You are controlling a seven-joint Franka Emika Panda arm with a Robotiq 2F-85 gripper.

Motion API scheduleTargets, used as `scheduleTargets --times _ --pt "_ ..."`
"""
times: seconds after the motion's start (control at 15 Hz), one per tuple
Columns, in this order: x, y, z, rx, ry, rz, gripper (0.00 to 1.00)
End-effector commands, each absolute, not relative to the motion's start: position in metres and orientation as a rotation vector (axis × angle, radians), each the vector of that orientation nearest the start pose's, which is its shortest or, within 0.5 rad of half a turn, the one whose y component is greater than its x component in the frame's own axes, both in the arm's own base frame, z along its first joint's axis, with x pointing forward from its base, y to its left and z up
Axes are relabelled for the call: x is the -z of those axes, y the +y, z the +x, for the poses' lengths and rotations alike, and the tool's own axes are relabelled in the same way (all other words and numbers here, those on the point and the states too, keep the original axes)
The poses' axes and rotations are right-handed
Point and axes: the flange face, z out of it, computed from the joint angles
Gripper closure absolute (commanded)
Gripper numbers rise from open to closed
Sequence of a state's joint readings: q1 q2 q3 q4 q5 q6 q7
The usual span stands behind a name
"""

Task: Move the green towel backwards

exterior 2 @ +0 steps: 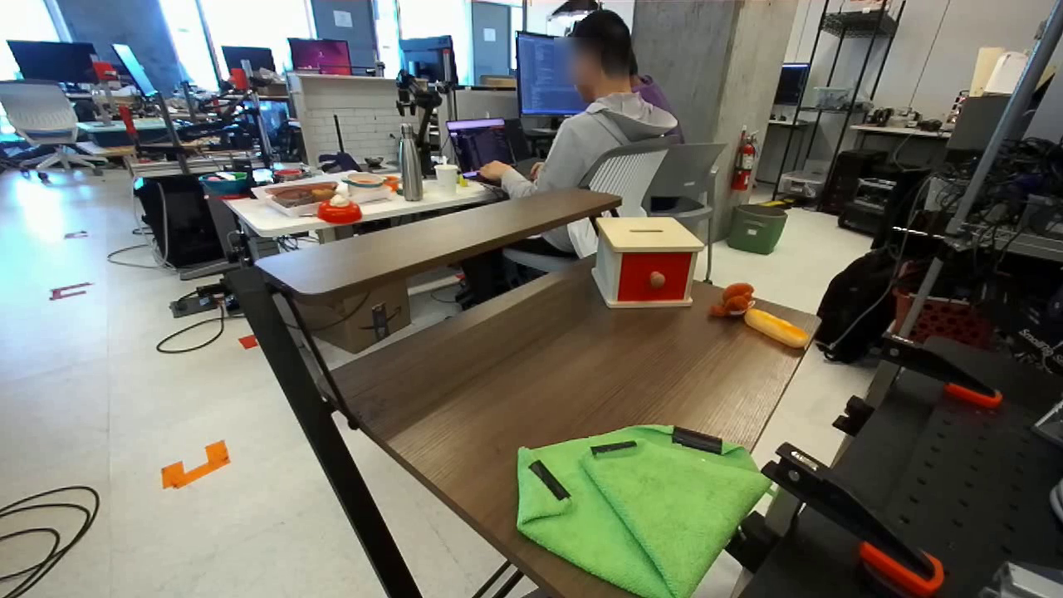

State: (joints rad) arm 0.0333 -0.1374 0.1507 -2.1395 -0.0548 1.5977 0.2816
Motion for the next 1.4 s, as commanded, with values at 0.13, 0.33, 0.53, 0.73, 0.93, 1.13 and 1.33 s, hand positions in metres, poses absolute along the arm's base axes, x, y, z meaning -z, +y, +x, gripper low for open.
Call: scheduleTargets --times 0.13,0.33,0.53,0.73,0.93,1.13,1.33 --pt "-0.363 0.090 0.454 -0.555 0.078 -3.306 0.00" --pt "-0.317 0.098 0.444 -0.560 0.032 -3.322 0.00" --pt "-0.278 0.109 0.429 -0.548 -0.037 -3.323 0.00" --pt "-0.249 0.122 0.424 -0.512 -0.063 -3.292 0.00" --pt "-0.225 0.130 0.429 -0.410 -0.073 -3.282 0.00" --pt "-0.199 0.136 0.430 -0.249 -0.101 -3.268 0.00" --pt "-0.175 0.142 0.429 -0.103 -0.114 -3.243 0.00"
